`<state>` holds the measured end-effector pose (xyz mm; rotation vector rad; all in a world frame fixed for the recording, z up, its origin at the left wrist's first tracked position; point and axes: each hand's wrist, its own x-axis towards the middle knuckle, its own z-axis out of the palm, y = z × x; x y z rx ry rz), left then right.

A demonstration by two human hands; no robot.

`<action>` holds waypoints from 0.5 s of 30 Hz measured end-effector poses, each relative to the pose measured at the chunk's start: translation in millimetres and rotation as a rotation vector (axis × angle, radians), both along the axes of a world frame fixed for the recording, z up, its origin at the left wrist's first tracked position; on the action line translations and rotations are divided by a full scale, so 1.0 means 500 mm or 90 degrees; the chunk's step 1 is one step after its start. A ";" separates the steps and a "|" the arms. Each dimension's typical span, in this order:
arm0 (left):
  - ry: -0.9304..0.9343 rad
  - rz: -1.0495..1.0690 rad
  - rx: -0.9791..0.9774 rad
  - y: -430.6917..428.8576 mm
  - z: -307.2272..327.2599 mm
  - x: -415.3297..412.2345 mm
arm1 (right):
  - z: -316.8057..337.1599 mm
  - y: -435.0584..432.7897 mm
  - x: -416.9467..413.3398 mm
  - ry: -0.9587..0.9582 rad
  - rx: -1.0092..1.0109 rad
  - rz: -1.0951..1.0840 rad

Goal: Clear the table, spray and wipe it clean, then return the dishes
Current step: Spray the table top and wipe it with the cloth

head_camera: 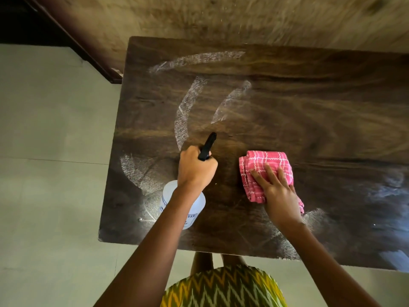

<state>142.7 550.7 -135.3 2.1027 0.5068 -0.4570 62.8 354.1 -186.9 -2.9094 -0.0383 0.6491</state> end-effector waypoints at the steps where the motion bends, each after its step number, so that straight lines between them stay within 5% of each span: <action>1: -0.002 0.001 -0.001 -0.002 0.004 0.004 | -0.002 0.002 -0.006 0.004 0.003 -0.001; 15: -0.039 0.129 -0.052 0.023 0.043 0.080 | 0.018 0.014 -0.002 0.011 0.030 -0.036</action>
